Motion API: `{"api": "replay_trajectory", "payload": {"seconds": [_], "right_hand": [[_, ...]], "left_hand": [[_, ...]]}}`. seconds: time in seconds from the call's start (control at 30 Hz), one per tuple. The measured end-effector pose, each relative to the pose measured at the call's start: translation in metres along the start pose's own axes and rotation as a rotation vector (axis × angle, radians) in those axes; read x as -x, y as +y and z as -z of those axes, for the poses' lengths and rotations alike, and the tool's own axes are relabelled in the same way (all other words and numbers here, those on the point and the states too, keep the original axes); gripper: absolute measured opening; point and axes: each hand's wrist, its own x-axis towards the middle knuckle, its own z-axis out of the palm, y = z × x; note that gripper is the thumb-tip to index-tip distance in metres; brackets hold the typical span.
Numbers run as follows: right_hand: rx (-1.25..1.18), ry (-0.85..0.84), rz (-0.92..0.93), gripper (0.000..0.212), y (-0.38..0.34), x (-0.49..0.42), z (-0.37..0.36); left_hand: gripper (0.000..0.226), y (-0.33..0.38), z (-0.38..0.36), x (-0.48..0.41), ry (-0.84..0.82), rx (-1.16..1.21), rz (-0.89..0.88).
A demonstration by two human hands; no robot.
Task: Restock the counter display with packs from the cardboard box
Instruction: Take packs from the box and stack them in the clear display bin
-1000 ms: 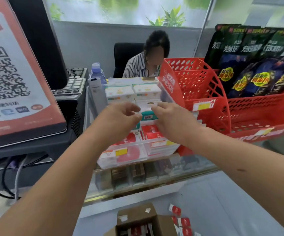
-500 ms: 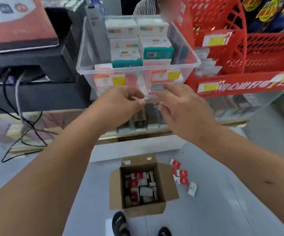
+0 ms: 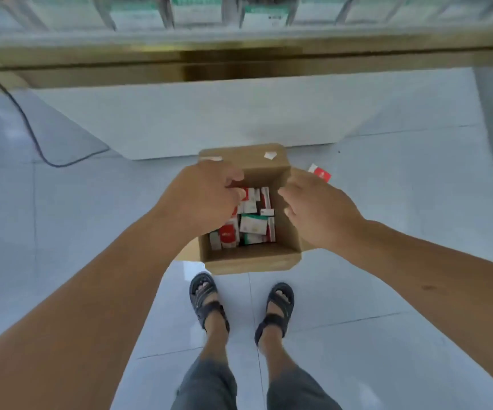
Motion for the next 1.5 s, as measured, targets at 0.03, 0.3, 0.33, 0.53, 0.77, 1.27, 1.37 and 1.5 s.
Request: {"api": "replay_trajectory", "payload": {"seconds": [0.03,0.3,0.33,0.53,0.77,1.27,1.37,1.5], "right_hand": [[-0.019,-0.044,-0.02,0.014,-0.002,-0.012,-0.023],[0.075,-0.345,-0.05,0.033,0.001,-0.094,-0.191],[0.087,-0.39,-0.039,0.037,0.0,-0.103,-0.208],[0.158,-0.534,-0.013,0.05,0.004,-0.18,-0.304],[0.235,-0.498,-0.001,0.036,0.023,-0.227,-0.388],[-0.411,-0.065,-0.276,0.044,0.005,-0.136,-0.244],[-0.768,0.025,-0.383,0.05,0.001,-0.089,-0.168],[-1.101,0.129,-0.506,0.039,-0.007,-0.032,-0.065]], "left_hand": [[0.033,-0.02,-0.014,-0.013,-0.019,-0.025,0.014],[0.031,-0.116,-0.125,-0.095,-0.12,-0.151,0.024],[0.033,-0.121,-0.139,-0.104,-0.137,-0.162,0.017],[0.047,-0.145,-0.208,-0.155,-0.261,-0.169,0.114],[0.055,-0.165,-0.241,-0.197,-0.362,-0.232,0.203],[0.035,-0.114,-0.17,-0.122,-0.087,-0.195,0.051],[0.036,-0.084,-0.127,-0.081,-0.067,-0.229,0.032],[0.029,-0.043,-0.065,-0.028,0.002,-0.212,0.006]]}}
